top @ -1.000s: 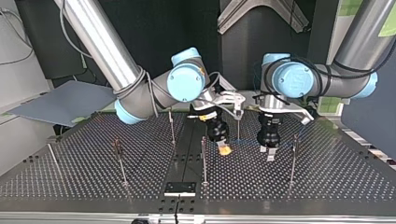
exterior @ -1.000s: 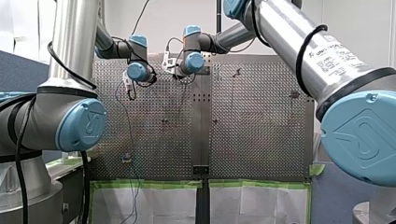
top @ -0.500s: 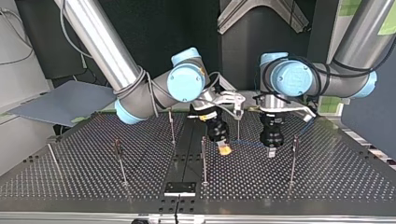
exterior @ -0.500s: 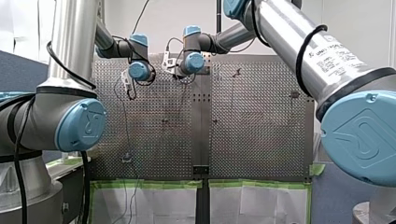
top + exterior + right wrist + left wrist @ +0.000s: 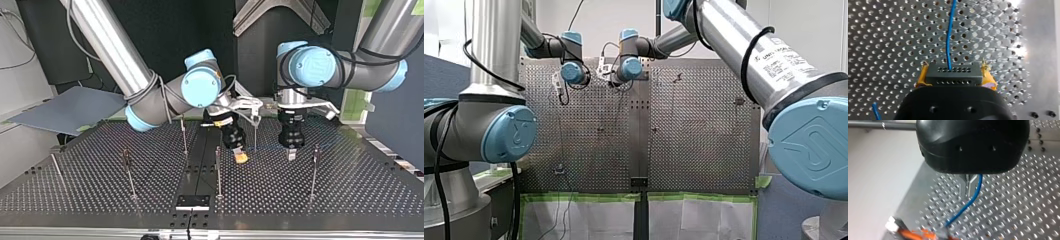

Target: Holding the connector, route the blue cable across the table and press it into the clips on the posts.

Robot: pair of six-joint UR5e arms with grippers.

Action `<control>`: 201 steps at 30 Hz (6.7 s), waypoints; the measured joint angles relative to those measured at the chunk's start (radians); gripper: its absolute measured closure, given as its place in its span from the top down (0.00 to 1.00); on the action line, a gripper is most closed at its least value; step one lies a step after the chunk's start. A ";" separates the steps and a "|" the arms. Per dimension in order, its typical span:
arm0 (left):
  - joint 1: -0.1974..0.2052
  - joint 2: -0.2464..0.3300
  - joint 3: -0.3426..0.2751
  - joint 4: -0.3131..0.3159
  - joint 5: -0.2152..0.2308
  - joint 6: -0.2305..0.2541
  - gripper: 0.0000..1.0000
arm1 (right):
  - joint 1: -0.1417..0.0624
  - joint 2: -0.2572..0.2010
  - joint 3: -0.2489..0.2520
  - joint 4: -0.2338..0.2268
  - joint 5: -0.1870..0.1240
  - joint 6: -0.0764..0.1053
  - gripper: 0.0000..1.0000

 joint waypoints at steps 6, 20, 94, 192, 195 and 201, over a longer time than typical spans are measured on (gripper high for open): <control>-0.005 0.015 -0.049 0.048 0.000 -0.013 0.00 | 0.000 0.000 0.026 0.000 -0.001 0.000 0.00; -0.016 -0.011 -0.158 0.133 -0.018 -0.018 0.00 | -0.004 0.001 0.091 0.004 -0.004 0.000 0.00; 0.042 -0.425 -0.213 0.414 0.110 -0.014 0.00 | -0.074 0.075 0.331 -0.142 -0.038 -0.017 0.00; -0.257 -0.276 -0.200 0.182 -0.065 -0.007 0.98 | -0.153 0.066 0.313 -0.064 -0.068 -0.030 0.00; -0.258 -0.299 -0.176 0.197 -0.066 -0.024 0.98 | -0.151 0.052 0.321 -0.060 -0.065 -0.032 0.00; -0.257 -0.328 -0.132 0.199 -0.052 -0.052 0.98 | -0.148 0.035 0.335 -0.060 -0.064 -0.031 0.00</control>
